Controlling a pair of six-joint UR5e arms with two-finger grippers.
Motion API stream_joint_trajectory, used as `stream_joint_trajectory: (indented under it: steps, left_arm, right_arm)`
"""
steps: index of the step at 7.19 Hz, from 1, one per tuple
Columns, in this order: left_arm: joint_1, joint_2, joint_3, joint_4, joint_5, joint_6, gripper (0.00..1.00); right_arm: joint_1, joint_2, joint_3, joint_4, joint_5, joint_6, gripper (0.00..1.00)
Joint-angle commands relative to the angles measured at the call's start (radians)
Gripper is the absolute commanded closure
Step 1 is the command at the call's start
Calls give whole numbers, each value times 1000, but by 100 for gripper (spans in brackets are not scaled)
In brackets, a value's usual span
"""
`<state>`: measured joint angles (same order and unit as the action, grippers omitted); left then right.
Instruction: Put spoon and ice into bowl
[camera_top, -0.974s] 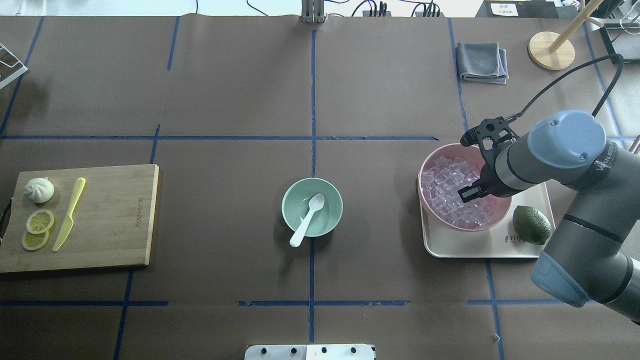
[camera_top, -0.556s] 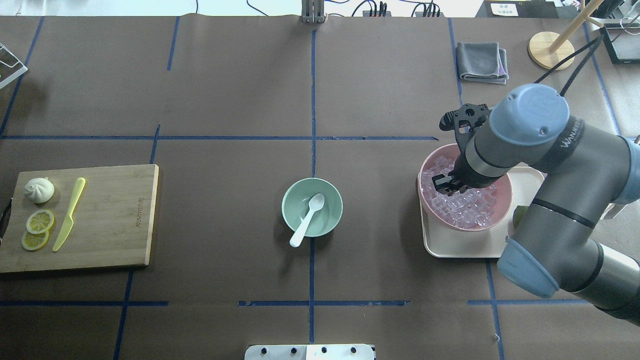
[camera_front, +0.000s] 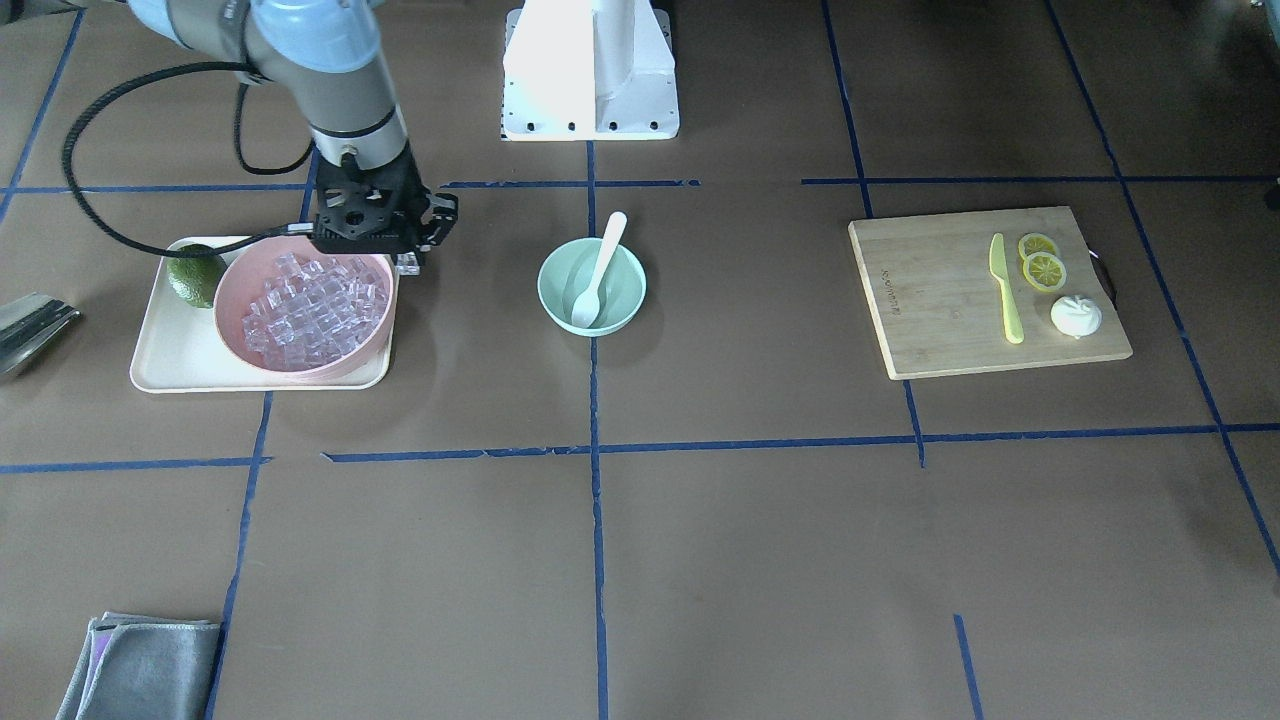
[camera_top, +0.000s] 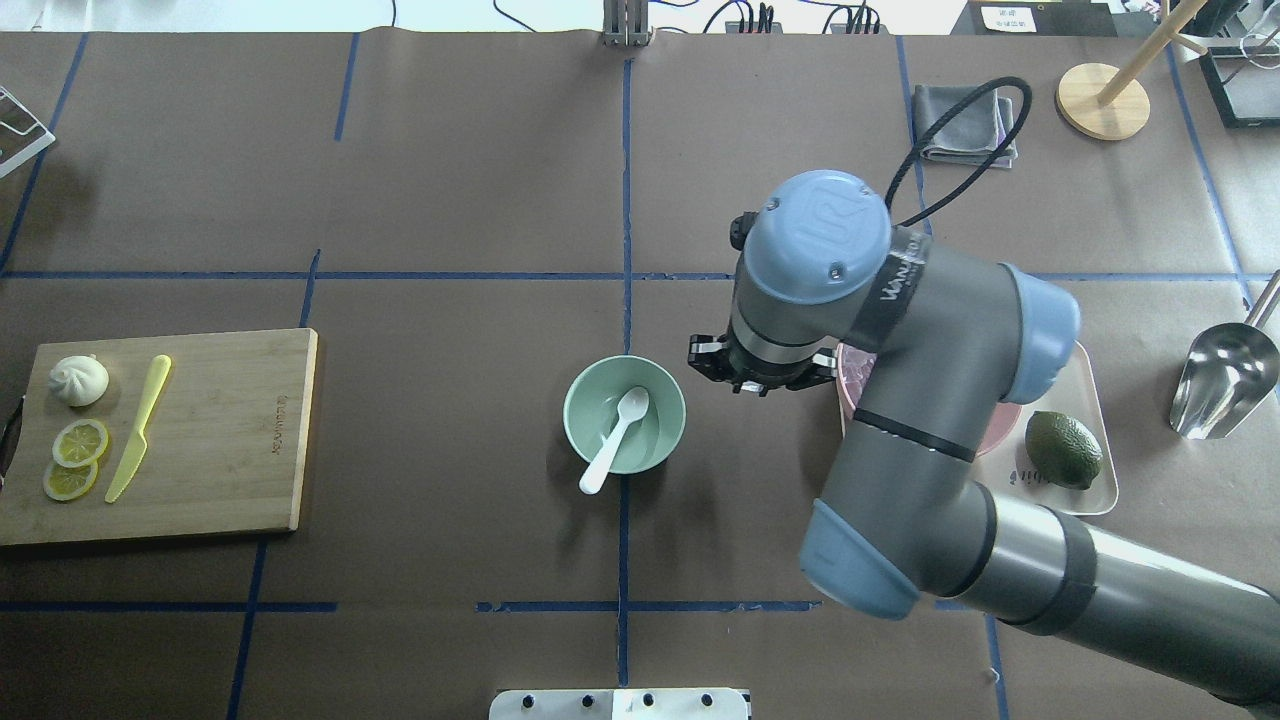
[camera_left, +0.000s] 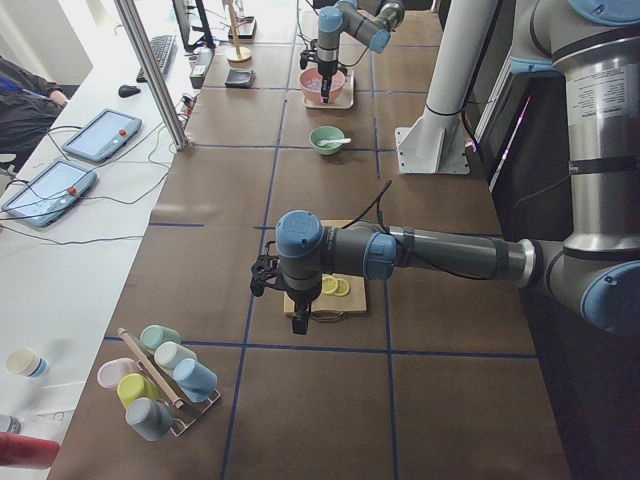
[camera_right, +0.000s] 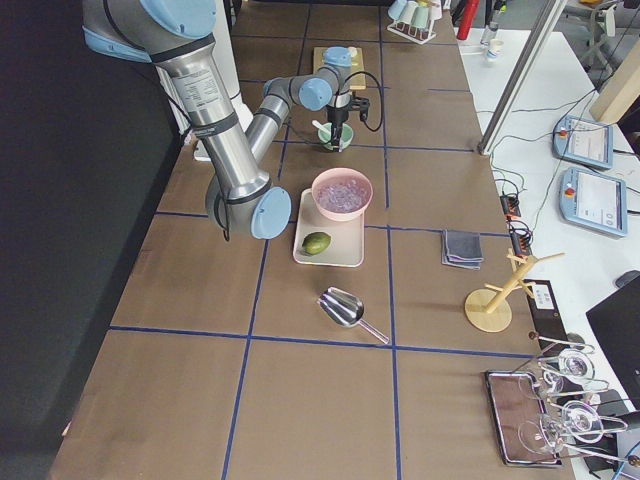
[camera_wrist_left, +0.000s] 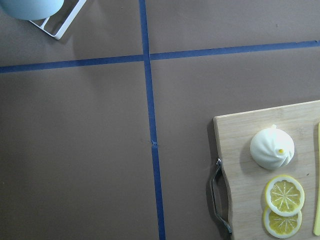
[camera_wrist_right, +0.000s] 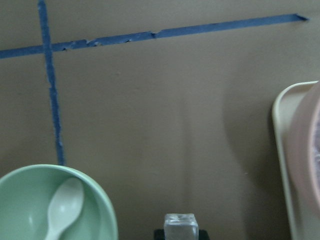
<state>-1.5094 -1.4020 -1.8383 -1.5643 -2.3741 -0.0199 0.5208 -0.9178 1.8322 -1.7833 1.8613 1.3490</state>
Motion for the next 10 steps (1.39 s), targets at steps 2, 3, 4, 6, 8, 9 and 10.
stream_joint_trajectory:
  steps: [2,3,4,6,8,9,10]
  left_arm:
    - [0,0,8,0,-19,0,0]
    - [0,-2,11,0,-19,0,0]
    - [2,-3,16,-2,-19,0,0]
    - [2,-3,17,-2,-19,0,0]
    - [2,-5,19,0,-19,0,0]
    - [2,-5,17,0,-19,0,0]
    - [2,-5,17,0,-19,0,0]
  right_arm:
    - [-105,153,-242,136,-108,195,100]
    - [-122,157,-249,136,-116,205,100]
    - [-125,158,-252,137,-120,226,100]
    - [-125,158,-252,139,-123,274,50]
    - [-125,160,-254,171,-123,277,2]
    - [-125,162,-252,173,-123,277,2]
    - [-124,160,-252,173,-123,274,2]
